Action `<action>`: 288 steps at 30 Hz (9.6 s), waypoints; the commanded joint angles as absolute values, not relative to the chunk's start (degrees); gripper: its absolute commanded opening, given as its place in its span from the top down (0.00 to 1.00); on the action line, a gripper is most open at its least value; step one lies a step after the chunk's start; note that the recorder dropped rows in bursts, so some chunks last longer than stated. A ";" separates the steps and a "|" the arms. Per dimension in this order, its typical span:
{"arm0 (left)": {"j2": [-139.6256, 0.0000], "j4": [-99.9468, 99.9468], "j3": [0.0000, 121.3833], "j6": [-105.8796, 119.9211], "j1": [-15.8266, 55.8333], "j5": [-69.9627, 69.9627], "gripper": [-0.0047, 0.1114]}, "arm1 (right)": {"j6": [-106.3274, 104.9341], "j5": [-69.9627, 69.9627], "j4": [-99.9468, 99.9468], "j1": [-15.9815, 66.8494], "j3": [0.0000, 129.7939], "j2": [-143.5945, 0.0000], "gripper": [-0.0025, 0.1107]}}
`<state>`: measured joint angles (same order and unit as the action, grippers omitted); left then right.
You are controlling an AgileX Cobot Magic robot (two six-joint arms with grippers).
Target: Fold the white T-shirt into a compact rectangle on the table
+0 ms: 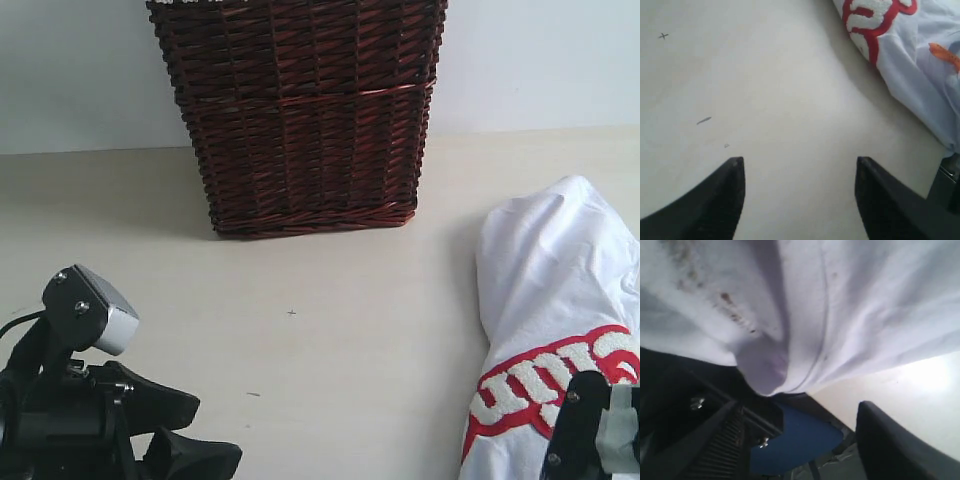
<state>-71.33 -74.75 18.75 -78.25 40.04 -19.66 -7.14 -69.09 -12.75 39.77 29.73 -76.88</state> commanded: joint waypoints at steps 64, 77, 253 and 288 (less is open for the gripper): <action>-105.41 -61.17 42.62 -58.31 41.21 -42.97 0.54 | -1.31 -69.96 -22.42 40.00 82.29 -82.00 0.98; -108.72 -65.08 47.23 -61.32 44.95 -45.43 0.44 | -1.31 -69.96 -22.19 40.00 82.29 -82.00 0.98; -84.58 -99.95 95.27 -96.39 8.48 -47.16 0.96 | -45.14 -55.75 32.06 28.69 73.33 -74.27 0.44; -86.43 -99.95 89.18 -94.90 9.01 -55.38 0.96 | -4.01 -39.29 -21.08 28.83 73.02 -74.44 0.98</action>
